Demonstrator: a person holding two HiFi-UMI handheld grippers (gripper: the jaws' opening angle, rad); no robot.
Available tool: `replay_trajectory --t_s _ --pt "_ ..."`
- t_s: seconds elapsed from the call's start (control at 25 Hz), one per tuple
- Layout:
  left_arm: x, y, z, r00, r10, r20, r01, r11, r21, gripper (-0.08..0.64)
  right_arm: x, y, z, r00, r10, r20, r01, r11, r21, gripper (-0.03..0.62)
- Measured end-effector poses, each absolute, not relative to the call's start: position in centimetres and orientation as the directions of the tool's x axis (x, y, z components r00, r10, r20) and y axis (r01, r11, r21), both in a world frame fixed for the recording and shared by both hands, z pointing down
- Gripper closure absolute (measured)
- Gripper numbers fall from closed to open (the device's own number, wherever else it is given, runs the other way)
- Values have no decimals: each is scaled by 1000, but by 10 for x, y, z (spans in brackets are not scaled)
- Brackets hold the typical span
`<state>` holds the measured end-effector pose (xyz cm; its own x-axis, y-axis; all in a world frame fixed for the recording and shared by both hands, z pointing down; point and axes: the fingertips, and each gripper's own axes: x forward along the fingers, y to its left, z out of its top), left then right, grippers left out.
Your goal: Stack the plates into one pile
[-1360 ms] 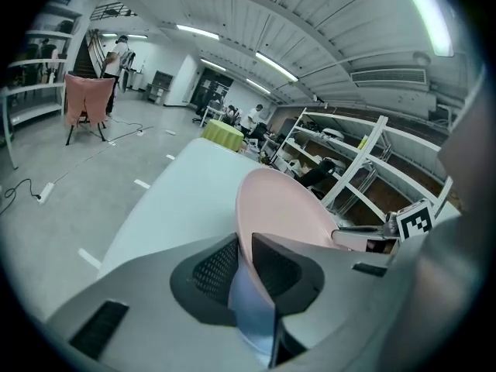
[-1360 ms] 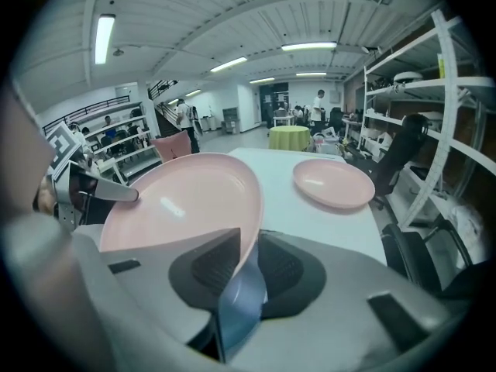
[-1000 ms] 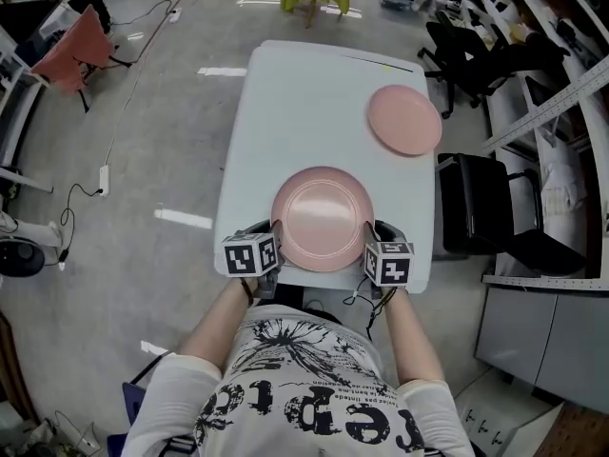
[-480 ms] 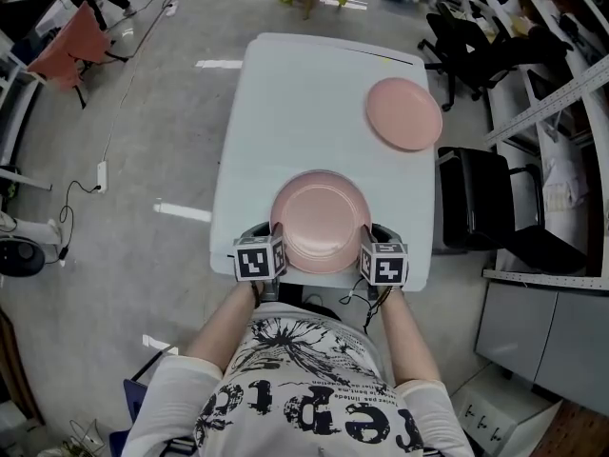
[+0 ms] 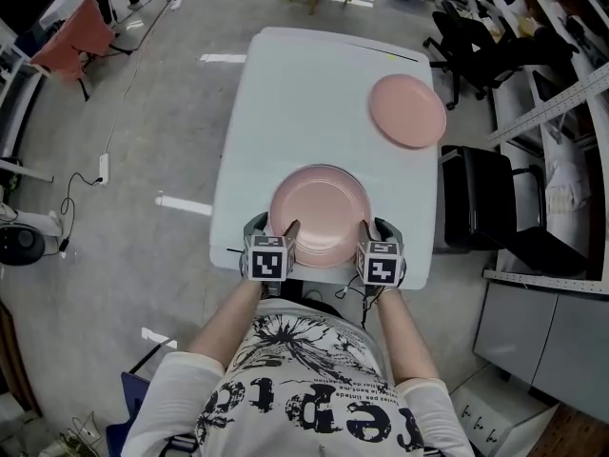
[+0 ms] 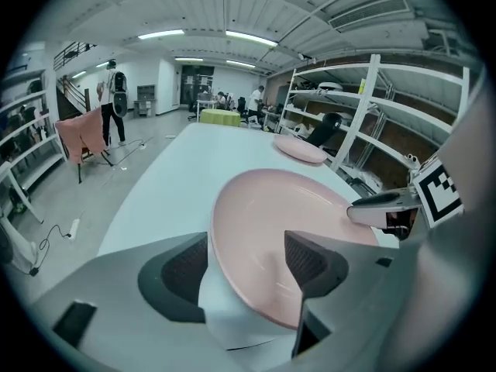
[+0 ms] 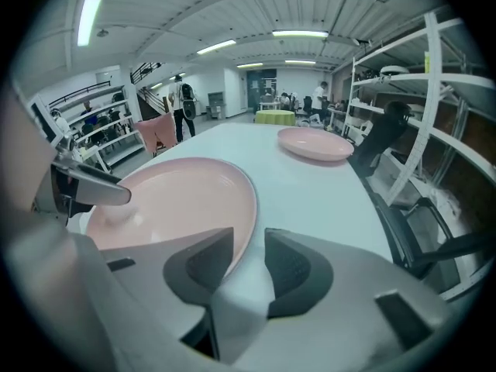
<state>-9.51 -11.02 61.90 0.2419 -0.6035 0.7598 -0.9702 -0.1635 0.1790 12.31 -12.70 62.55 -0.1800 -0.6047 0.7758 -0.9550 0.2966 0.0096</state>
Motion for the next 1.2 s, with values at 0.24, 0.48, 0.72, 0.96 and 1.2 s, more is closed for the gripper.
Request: replay_trajectory --t_s 0.24,0.48,0.72,0.96,1.2 --pt "-105 -111 612 240 -638 732 -970 -126 208 229 127 -125 613 -194 -641 742 -960 280 -9 451" --pt "-111 -123 591 296 -632 717 -949 -109 295 314 130 -134 594 -197 -682 705 -967 252 -27 481" --pt "-91 -162 563 368 -654 661 -929 -231 288 558 135 -165 564 -213 -777 592 -972 229 -49 584" --pt "-41 -208 549 526 -603 600 -848 -431 309 558 138 -203 558 -217 -789 575 -973 222 -63 584" --pt "7 -237 538 560 -602 569 -826 -460 326 558 159 -226 547 -269 -791 549 -961 262 -93 585"
